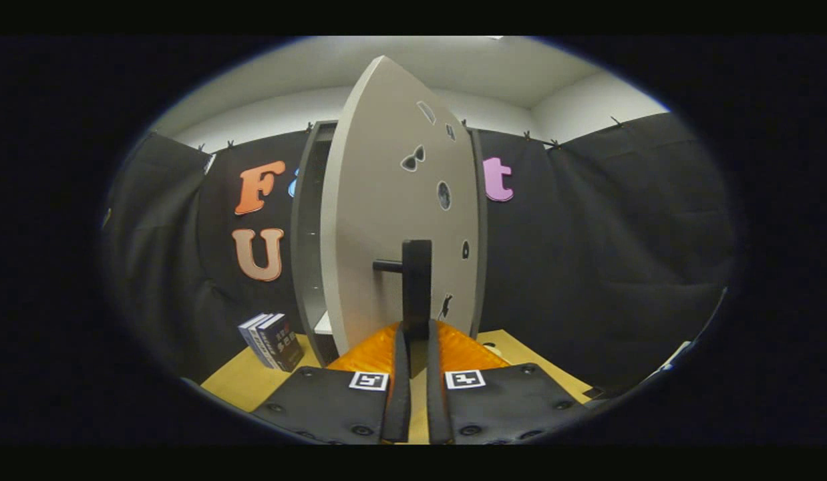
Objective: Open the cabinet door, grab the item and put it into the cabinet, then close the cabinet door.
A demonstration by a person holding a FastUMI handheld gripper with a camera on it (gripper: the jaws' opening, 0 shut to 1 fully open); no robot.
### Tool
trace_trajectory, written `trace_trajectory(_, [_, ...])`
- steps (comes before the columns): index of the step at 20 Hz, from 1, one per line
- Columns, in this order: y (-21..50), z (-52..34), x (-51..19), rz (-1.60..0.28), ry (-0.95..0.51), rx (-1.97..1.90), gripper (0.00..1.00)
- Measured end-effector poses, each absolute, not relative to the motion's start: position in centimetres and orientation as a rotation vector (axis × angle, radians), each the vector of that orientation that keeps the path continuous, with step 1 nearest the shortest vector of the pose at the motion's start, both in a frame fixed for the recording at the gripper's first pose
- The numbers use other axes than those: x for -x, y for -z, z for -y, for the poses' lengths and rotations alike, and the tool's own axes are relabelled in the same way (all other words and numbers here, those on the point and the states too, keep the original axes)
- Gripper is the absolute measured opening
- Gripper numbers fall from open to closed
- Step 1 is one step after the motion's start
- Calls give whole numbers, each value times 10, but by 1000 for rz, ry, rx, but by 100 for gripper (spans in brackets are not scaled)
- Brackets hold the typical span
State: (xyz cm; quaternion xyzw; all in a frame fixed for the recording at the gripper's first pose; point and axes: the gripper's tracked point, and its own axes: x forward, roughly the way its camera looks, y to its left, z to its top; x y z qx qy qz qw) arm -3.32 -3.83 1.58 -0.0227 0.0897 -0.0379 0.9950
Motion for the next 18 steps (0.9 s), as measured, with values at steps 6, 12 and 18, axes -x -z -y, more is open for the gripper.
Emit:
trace_trajectory(6, [-28,115,68,-153,246,27,17])
trace_trajectory(12, [-32,148,108,-105,400,37,40])
trace_trajectory(18, [20,99,97,-147,329,15,75])
